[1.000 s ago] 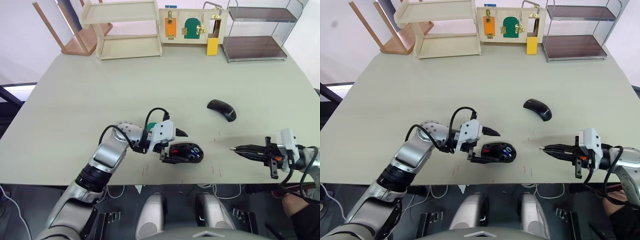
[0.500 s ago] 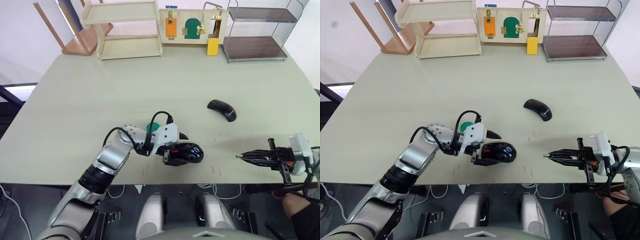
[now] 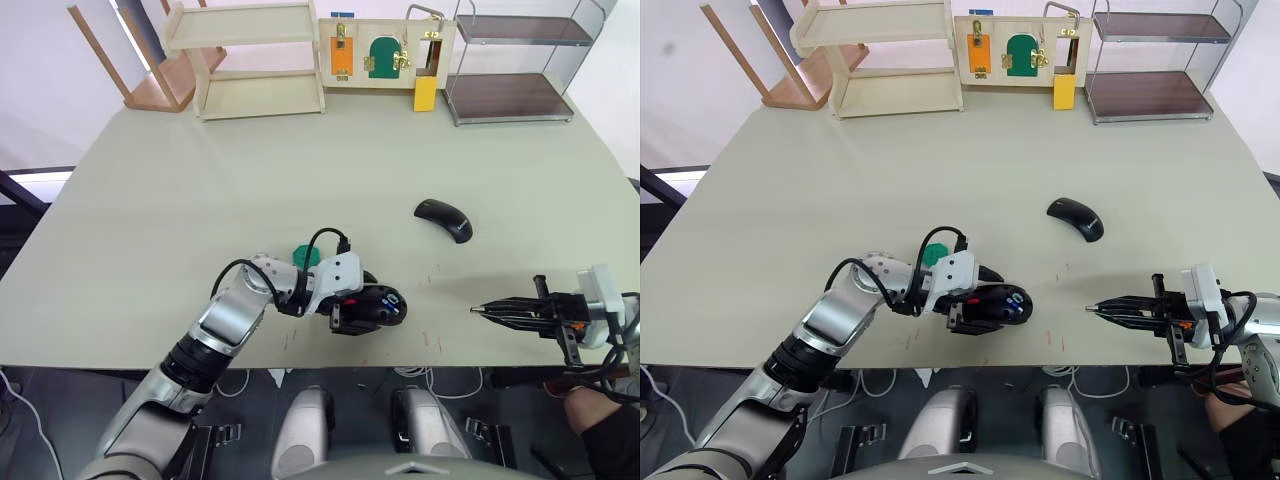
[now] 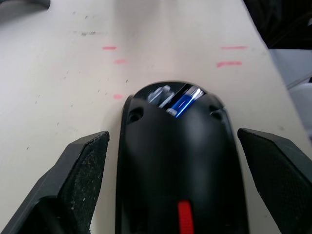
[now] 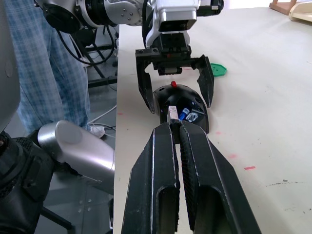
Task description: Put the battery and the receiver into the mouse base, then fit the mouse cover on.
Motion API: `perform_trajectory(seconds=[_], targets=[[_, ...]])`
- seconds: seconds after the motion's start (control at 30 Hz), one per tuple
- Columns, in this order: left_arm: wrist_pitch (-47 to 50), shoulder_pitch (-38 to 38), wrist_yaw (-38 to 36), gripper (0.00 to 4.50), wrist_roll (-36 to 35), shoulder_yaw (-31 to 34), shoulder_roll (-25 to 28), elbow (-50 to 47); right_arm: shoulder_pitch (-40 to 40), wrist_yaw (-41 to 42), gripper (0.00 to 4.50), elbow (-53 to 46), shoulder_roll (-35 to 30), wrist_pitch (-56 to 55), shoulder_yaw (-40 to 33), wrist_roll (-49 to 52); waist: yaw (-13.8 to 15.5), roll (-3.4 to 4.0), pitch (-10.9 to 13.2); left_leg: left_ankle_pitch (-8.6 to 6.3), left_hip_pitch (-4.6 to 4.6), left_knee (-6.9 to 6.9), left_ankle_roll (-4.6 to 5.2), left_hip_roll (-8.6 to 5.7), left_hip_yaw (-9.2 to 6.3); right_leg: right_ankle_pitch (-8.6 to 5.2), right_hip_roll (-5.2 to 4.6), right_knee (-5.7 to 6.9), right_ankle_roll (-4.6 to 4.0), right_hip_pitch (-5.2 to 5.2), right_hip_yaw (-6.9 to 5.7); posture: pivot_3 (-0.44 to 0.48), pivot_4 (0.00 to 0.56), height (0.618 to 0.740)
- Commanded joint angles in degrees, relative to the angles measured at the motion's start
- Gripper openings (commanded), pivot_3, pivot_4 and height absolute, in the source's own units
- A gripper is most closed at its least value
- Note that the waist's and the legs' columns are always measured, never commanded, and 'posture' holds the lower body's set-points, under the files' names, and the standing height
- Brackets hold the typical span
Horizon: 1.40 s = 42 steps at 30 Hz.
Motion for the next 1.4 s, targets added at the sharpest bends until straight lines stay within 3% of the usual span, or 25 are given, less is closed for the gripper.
perform_trajectory(seconds=[0.03,0.33,0.43,0.5,0.67,0.9,1.1,1.2,1.4], targets=[[0.1,-0.2,0.6,4.48,1.1,-1.0,-0.3,-0.8,-0.5,0.4,0.0,-0.6,0.1,-0.4,-2.0,0.8,0.0,0.0,0.0,0.0,0.0,0.0,0.0,0.0,0.0,0.0,0.0,0.0,0.0,0.0,0.0,0.0,0.15,0.74],[3.1,1.7,2.7,4.48,1.3,-1.3,-1.3,-1.8,-0.4,1.5,0.0,-0.5,-0.3,-0.7,-1.7,0.3,0.1,0.01,0.0,0.0,0.02,0.09,0.0,0.0,-0.01,0.0,0.0,0.04,0.0,0.04,0.0,0.0,0.15,0.74],[3.0,1.5,2.9,3.78,1.7,-1.3,-1.1,-1.1,-1.0,1.3,0.0,-0.9,-0.5,-0.1,-1.4,0.2,0.1,0.02,0.0,0.0,0.05,0.1,0.0,0.0,-0.01,0.0,0.0,0.06,0.0,0.07,0.01,0.0,0.15,0.74],[3.0,1.1,3.2,2.95,1.6,-1.0,-1.3,-0.4,-1.7,0.0,0.0,-1.9,-0.5,0.9,-1.1,-0.1,0.0,0.05,0.0,0.0,0.07,0.1,0.0,0.0,-0.01,0.0,0.0,0.07,0.0,0.07,0.01,0.0,0.15,0.74],[3.3,0.6,2.9,2.93,1.7,-1.1,-1.2,-0.3,-2.7,-6.6,0.0,-7.4,-1.6,8.1,-0.1,-0.2,0.1,0.06,0.0,0.0,0.09,0.1,0.0,0.0,-0.01,0.0,0.0,0.1,0.0,0.09,0.01,0.0,0.15,0.74],[4.6,-0.9,2.0,2.93,2.0,-2.2,-1.3,0.2,-5.6,-21.5,0.0,-18.3,-7.2,30.6,-0.7,5.1,0.0,0.06,0.0,0.0,0.06,0.13,0.0,0.0,-0.02,0.01,0.0,0.1,0.0,0.08,0.01,0.0,0.15,0.74],[4.5,-3.0,0.7,2.93,2.8,-3.7,-1.8,2.1,-15.0,-33.6,0.0,-23.5,-13.5,51.0,2.3,6.6,0.4,0.04,-0.1,0.0,0.01,0.23,0.0,-0.01,-0.04,0.02,-0.02,0.09,-0.01,0.08,0.0,0.0,0.15,0.74],[4.5,-4.2,0.3,2.93,3.2,-4.4,-2.3,3.1,-20.1,-34.8,0.0,-25.6,-15.8,56.4,5.5,6.4,0.8,0.05,-0.1,0.0,-0.05,0.25,0.0,-0.02,-0.04,0.02,-0.03,0.03,-0.01,0.05,-0.01,0.0,0.15,0.74],[5.2,-4.6,-0.4,2.93,3.5,-5.3,-2.7,3.2,-34.9,-38.4,0.0,-24.4,-14.1,70.1,12.6,8.8,1.2,0.05,-0.1,0.0,-0.06,0.26,0.0,-0.02,-0.04,0.02,-0.03,0.04,-0.01,0.04,-0.02,0.0,0.15,0.74]])
